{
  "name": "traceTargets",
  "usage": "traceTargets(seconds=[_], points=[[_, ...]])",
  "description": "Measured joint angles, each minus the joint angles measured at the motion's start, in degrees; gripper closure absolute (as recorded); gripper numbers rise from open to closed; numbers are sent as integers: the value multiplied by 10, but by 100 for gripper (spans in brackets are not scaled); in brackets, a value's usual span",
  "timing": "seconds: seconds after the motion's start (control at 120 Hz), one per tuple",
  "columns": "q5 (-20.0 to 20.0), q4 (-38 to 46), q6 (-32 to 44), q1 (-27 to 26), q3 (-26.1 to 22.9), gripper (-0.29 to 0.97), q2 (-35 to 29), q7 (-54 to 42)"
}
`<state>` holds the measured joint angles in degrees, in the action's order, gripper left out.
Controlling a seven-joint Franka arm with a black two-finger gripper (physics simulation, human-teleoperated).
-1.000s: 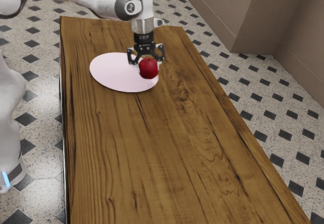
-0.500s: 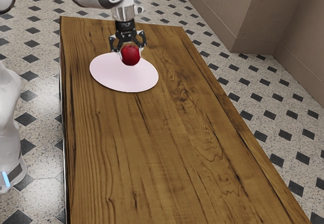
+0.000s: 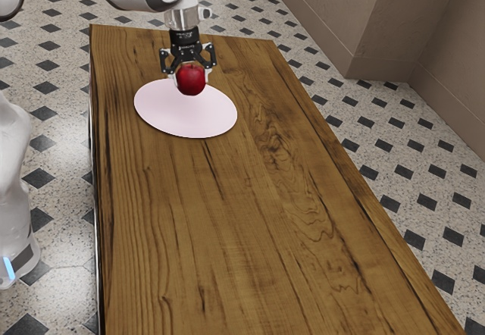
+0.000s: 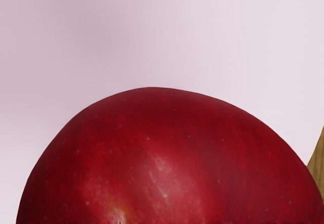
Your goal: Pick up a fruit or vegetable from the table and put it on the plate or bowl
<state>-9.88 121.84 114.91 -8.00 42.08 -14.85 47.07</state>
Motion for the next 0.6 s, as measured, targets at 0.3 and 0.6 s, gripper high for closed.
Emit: traceTargets(seconds=[0.3,0.6], points=[[-2,-24,0,-4,-20,1,-3,-4],[21,-389,-110,-36,-365,0,119,197]])
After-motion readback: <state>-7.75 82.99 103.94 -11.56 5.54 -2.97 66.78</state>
